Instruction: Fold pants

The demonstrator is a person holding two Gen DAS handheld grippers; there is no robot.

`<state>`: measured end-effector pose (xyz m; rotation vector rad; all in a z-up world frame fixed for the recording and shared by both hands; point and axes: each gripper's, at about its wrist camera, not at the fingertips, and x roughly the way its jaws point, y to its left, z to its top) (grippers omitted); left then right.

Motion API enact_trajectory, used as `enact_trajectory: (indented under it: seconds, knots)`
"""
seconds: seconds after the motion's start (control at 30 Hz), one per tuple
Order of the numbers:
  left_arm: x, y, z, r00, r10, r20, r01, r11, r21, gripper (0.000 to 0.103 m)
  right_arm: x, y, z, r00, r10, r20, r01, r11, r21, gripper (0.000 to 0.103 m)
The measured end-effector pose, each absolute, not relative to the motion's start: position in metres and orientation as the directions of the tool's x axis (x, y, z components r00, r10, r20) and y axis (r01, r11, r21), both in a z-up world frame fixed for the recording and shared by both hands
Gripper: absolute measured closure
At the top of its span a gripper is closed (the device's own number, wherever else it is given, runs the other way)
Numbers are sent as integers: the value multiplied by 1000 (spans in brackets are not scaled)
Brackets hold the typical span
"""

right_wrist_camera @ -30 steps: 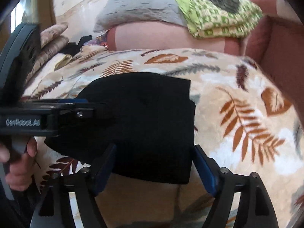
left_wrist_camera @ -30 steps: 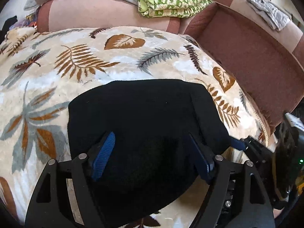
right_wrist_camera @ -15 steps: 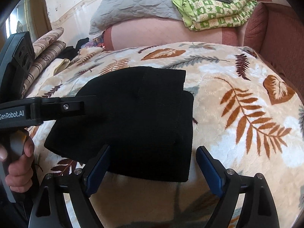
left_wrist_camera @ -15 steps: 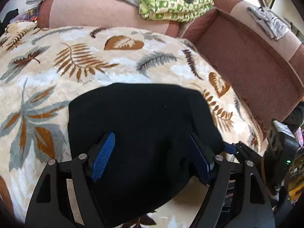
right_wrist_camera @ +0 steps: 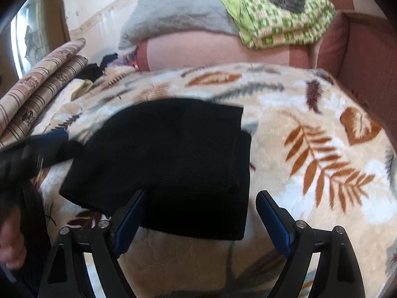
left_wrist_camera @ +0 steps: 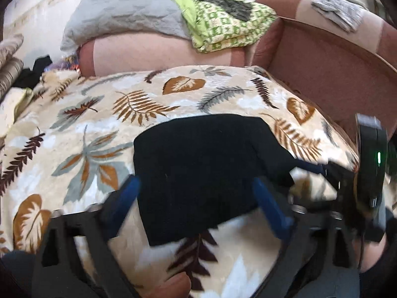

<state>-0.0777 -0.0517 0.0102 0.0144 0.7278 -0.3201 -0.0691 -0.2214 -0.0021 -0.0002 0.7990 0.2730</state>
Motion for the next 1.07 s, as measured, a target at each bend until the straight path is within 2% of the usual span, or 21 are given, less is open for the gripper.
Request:
enact_trajectory:
  seconds: [0.13, 0.33, 0.57, 1.07]
  knots:
    - [-97, -49, 9, 713, -314, -627, 317, 942, -111, 0, -85, -227, 18, 719, 233, -655, -237, 968, 85, 19]
    - [-83, -48, -10, 645, -251, -722, 257, 961, -105, 0, -112, -237, 25, 735, 217, -642, -209, 974, 90, 19]
    - [-78, -49, -26, 619, -201, -759, 232, 970, -68, 0, -124, -241, 21, 730, 200, -653, -203, 977, 71, 19]
    - [-85, -48, -25, 656, -195, -729, 242, 969, -41, 0, -137, -232, 21, 755, 158, -637, -194, 981, 14, 19]
